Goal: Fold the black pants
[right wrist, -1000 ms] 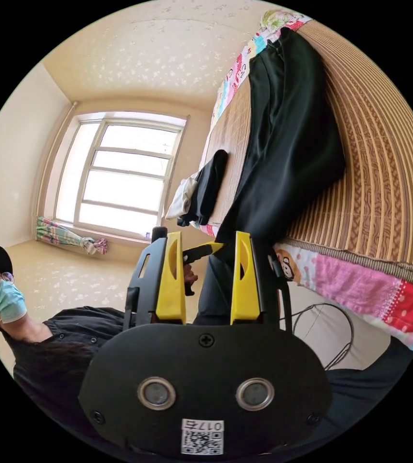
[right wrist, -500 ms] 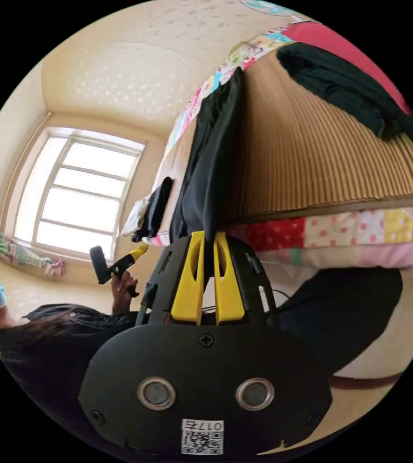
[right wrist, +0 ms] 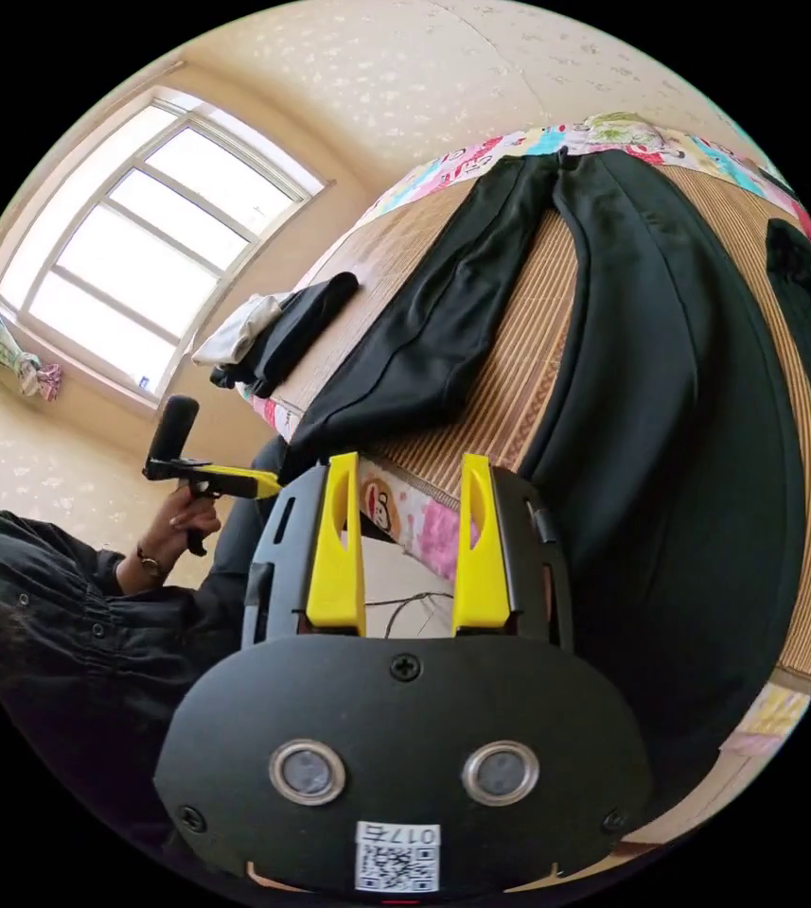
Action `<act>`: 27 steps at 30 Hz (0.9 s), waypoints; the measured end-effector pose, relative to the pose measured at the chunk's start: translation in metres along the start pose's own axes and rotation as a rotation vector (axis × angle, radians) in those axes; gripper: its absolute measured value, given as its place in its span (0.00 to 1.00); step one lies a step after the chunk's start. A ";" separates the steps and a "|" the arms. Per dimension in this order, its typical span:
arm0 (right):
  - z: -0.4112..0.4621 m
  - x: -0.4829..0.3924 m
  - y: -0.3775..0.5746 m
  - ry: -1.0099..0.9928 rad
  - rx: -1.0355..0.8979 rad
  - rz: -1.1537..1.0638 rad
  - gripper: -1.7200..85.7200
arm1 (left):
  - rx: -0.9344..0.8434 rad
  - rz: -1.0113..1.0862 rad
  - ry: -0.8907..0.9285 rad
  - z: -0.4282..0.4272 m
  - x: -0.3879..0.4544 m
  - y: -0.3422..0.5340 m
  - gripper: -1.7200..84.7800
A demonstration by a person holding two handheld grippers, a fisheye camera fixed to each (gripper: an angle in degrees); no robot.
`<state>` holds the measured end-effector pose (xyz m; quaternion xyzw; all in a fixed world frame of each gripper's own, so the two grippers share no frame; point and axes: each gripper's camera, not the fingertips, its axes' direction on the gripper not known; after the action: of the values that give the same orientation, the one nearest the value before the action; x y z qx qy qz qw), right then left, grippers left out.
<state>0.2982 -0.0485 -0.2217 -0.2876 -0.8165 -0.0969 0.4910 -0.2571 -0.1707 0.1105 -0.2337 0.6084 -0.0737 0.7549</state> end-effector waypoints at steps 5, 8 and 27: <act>-0.048 0.009 0.004 -0.381 0.233 0.026 0.19 | 0.246 0.084 0.600 -0.113 0.019 0.023 0.01; -0.068 0.019 0.024 -0.264 0.246 0.089 0.18 | 0.174 -0.065 -0.048 -0.129 0.014 0.036 0.02; -0.232 0.083 0.179 -0.295 0.523 0.318 0.17 | -0.139 0.070 -0.534 0.059 -0.021 -0.081 0.05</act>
<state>0.5437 0.0267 -0.0566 -0.2868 -0.8209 0.2364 0.4336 -0.1922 -0.2182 0.1739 -0.2752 0.3990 0.0586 0.8727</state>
